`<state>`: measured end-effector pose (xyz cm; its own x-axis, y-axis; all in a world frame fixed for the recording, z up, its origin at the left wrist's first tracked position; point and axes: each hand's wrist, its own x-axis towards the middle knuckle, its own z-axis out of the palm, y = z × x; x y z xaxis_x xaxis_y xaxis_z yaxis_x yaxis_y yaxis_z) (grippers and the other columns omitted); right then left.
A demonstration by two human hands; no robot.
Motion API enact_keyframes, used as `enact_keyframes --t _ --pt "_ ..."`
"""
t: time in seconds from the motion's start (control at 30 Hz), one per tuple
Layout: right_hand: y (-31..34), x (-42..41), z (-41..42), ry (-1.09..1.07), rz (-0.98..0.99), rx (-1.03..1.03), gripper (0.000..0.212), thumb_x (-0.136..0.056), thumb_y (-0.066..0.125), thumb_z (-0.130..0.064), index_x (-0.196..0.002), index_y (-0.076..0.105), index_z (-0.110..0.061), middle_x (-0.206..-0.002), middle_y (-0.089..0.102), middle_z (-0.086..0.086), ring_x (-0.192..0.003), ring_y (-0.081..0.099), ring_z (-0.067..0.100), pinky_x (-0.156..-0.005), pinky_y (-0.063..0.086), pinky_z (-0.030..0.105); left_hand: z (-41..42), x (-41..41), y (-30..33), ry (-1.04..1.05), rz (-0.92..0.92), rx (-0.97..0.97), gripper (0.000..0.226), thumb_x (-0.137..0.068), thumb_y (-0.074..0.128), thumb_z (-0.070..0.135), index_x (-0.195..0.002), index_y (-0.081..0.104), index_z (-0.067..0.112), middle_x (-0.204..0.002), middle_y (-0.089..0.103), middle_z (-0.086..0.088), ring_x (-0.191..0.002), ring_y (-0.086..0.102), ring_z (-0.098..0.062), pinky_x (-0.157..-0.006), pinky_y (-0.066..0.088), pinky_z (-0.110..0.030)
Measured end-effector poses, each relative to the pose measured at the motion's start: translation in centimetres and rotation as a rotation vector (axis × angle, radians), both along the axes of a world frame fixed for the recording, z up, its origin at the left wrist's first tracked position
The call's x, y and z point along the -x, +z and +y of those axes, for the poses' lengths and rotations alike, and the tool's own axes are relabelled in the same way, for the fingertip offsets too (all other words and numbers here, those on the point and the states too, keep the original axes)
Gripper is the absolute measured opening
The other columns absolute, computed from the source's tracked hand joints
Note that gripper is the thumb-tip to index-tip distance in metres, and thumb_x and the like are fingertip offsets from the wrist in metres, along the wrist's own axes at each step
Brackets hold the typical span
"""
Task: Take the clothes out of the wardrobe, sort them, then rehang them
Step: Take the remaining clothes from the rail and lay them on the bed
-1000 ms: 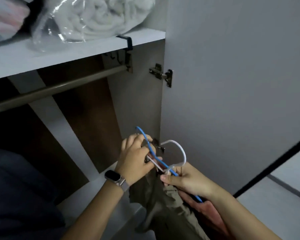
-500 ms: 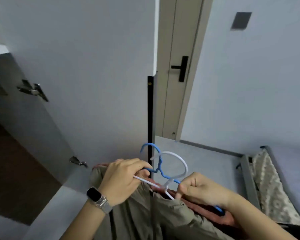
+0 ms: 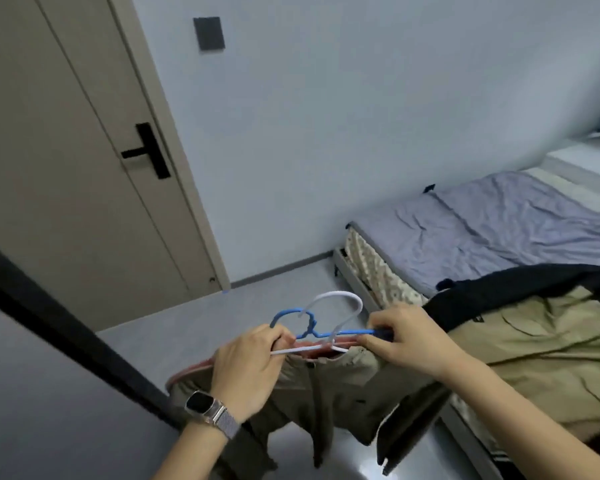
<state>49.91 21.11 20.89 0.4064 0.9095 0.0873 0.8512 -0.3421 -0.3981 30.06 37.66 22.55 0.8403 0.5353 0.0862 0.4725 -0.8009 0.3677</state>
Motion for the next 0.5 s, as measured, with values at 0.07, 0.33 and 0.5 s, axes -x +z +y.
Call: enact_keyframes --t 0.07,0.33,0.5 --pt "-1.1 -1.0 -2.6 -0.156 -0.028 -0.043 0.032 -0.08 0.048 -0.059 -0.064 0.049 -0.03 -0.067 0.04 -0.02 -0.071 0.041 0.005 -0.065 0.039 0.032 -0.5 -2.0 -0.1 -0.057 -0.005 -0.002 0.017 -0.099 0.034 0.035 -0.089 0.048 0.038 -0.085 0.049 0.018 -0.065 0.039 0.004 -0.052 0.021 -0.011" --pt "-3.7 -3.2 -10.8 -0.519 0.133 -0.027 0.029 -0.079 0.037 -0.06 -0.077 0.05 -0.034 -0.077 0.047 -0.013 -0.078 0.05 0.008 -0.072 0.048 0.043 -2.9 -11.2 -1.2 -0.319 -0.018 0.005 0.015 -0.094 0.043 0.03 -0.084 0.053 0.035 -0.093 0.063 0.015 -0.089 0.059 -0.01 -0.067 0.037 -0.028" --pt "-3.2 -4.1 -16.0 -0.697 0.156 -0.078 0.032 -0.087 0.057 -0.047 -0.061 0.043 -0.034 -0.061 0.044 -0.009 -0.065 0.044 0.004 -0.063 0.041 0.036 -5.8 -16.5 -1.8 -0.493 -0.051 0.039 0.014 -0.093 0.046 0.032 -0.083 0.055 0.035 -0.088 0.063 0.015 -0.084 0.059 -0.009 -0.07 0.043 -0.03"
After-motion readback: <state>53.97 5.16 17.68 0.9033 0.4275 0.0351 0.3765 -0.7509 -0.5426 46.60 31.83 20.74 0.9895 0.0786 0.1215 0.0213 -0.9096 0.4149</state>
